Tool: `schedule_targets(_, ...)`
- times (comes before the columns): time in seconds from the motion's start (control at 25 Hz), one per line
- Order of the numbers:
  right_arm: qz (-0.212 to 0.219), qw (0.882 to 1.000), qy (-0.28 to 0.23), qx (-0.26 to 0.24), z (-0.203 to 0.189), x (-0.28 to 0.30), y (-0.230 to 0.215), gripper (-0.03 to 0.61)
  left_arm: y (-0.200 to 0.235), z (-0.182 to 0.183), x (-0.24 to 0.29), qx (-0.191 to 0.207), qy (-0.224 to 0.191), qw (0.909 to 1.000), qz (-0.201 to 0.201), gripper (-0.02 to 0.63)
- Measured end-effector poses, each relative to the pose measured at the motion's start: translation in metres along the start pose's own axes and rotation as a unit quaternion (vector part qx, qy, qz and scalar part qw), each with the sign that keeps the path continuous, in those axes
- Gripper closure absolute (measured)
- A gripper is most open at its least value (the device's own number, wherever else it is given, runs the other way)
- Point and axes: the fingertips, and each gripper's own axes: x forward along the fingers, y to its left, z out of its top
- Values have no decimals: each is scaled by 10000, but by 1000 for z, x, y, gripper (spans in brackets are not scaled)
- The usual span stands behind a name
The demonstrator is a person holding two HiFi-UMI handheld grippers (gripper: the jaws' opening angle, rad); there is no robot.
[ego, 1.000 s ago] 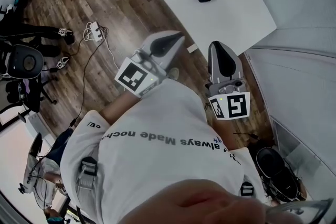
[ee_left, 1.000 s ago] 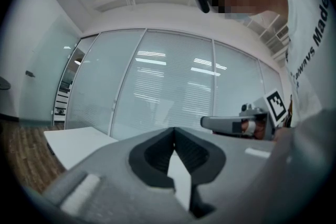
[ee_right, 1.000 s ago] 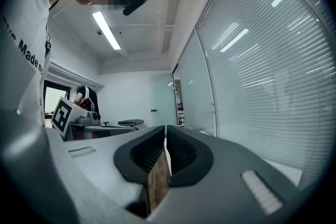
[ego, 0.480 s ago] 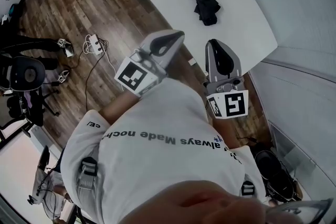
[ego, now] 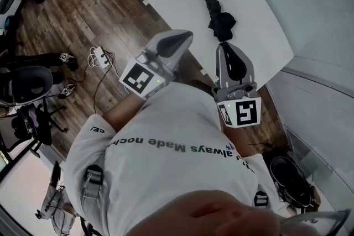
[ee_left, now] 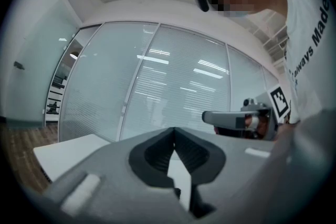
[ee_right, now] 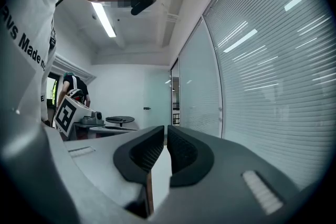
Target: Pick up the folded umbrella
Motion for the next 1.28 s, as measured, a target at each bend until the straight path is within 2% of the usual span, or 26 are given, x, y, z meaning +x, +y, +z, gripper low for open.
schedule_targets(0.24, -70, 10000, 46, 6, -4, 16, -20, 560, 14, 2, 20, -30, -70, 9999, -75, 614)
schedule_targets(0.8, 51, 9997, 81, -215, 4, 7, -60, 541, 2, 0, 57, 112, 66, 9999, 0, 614)
schedule_targets(1.0, 113, 9984, 500, -244, -26, 17, -80, 481, 4, -6, 65, 102, 125, 9998, 79, 614)
schedule_targets(1.28, 125, 9868, 1559, -429, -97, 38, -113, 386, 12, -19, 69, 53, 192, 9996, 221, 614)
